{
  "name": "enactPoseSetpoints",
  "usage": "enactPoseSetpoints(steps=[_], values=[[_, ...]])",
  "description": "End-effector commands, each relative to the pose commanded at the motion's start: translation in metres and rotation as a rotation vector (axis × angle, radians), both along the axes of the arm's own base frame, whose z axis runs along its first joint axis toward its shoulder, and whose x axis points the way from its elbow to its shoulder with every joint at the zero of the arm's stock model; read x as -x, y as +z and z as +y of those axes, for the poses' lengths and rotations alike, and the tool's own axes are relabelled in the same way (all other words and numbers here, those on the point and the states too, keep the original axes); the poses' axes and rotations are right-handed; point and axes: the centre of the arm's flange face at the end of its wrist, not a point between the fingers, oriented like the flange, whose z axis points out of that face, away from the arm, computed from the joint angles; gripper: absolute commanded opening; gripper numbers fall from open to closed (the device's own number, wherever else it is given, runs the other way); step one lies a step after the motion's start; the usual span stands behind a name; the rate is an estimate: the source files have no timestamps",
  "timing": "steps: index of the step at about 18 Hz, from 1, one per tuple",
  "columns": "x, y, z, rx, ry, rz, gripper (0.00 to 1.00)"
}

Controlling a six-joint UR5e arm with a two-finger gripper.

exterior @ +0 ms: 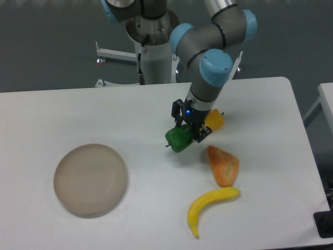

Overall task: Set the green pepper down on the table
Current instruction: 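Lower the green pepper onto the table beside the yellow pepper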

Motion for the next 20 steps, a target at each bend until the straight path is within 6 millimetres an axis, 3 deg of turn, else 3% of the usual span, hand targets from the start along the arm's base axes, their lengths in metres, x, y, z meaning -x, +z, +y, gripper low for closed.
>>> enactPoseSetpoints(steps=[8,20], values=[[-0.022,-0.011,0.012,-0.009,0.013,0.004,0.48],[-0.007,-0.027,0.031,-0.03,-0.054,0.023,0.48]])
